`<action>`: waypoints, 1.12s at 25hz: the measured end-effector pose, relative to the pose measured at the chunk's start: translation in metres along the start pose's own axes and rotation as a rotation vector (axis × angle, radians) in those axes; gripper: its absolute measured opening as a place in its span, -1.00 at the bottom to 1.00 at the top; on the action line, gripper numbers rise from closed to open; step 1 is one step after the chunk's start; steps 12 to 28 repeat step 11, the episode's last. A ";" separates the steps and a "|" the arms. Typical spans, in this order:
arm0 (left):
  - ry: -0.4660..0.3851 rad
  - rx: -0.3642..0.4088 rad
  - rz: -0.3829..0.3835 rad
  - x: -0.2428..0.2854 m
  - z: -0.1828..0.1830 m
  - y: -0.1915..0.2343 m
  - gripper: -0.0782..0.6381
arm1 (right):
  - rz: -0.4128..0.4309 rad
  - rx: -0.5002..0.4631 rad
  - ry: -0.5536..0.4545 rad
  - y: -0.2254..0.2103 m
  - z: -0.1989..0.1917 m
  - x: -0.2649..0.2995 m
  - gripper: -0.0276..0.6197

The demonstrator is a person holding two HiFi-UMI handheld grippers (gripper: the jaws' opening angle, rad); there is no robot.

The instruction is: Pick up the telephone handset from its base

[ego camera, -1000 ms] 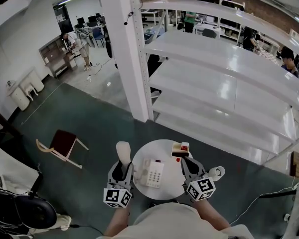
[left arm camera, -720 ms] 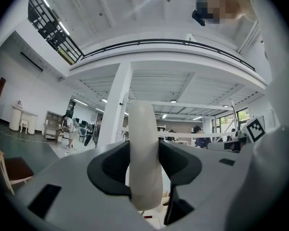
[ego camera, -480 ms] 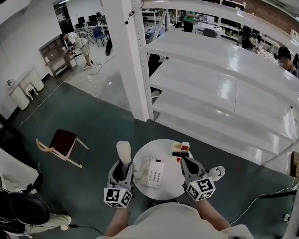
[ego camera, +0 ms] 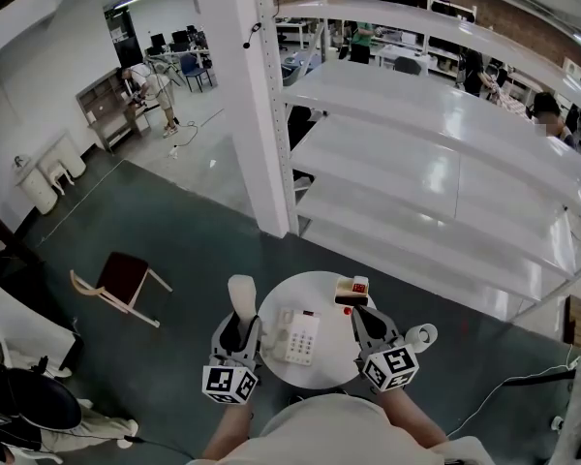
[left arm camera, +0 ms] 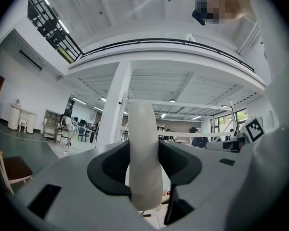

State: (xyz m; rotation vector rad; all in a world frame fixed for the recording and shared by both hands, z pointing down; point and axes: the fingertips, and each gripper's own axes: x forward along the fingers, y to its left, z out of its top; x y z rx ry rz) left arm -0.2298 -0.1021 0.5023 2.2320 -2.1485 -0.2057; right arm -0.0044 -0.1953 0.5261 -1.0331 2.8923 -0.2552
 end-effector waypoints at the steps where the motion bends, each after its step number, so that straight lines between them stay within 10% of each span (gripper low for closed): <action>1: 0.001 0.000 -0.001 0.000 0.000 0.000 -0.23 | 0.000 0.001 0.000 0.000 0.000 0.000 -0.89; 28: 0.003 -0.007 -0.004 -0.003 -0.002 -0.002 -0.23 | -0.003 -0.003 0.003 0.001 -0.001 -0.003 -0.89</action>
